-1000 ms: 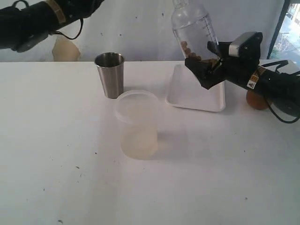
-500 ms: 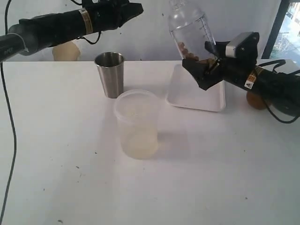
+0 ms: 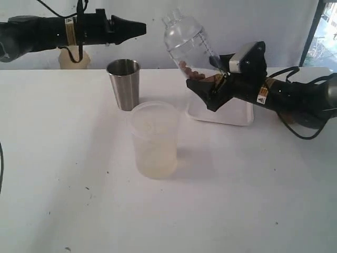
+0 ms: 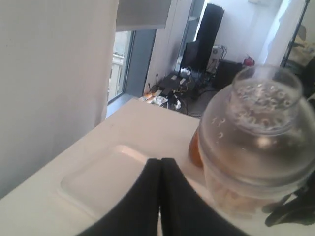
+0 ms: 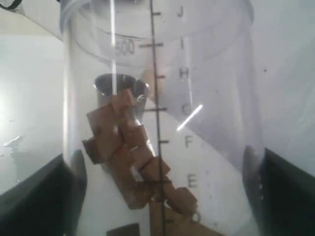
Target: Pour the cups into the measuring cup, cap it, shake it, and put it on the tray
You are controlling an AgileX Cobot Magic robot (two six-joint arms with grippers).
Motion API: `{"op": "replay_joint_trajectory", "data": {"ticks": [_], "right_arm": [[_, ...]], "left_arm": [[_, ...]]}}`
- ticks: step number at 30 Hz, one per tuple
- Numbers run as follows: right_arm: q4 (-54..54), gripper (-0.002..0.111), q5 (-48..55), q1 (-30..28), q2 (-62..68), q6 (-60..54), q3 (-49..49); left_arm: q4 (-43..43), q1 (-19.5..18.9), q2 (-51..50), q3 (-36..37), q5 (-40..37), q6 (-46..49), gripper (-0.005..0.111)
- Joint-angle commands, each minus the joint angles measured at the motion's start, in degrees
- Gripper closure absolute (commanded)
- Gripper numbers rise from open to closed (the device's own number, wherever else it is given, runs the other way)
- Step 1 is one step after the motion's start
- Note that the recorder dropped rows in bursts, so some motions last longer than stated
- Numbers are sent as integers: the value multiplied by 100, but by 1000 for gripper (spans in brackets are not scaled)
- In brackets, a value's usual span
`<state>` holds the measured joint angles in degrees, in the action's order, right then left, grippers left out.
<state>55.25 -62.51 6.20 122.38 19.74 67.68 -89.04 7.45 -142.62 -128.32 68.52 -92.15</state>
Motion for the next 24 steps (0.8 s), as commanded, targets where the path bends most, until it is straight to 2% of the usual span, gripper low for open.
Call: {"op": "replay_joint_trajectory", "data": {"ticks": [1,8,13,17,20,24], "right_arm": [[79,108,-225,121,-94,19,52],[151,108,-258,130,-94,140,52],[-284,108,732,130,-94,108,52],[-452,108,698,130,-94,113,109],[-406,108,675,141,-94,172,164],[-446,108,473,131,-100,232,164]], "left_arm": [[-223,36,-36,-34,144,131,107],[299,349,-25,-34,144,400,107],[329,349,44,-34,144,24,107],[338,425,134,-34,144,-425,107],[217,634,134,-34,144,-482,107],[233,622,134,-34,144,-442,107]]}}
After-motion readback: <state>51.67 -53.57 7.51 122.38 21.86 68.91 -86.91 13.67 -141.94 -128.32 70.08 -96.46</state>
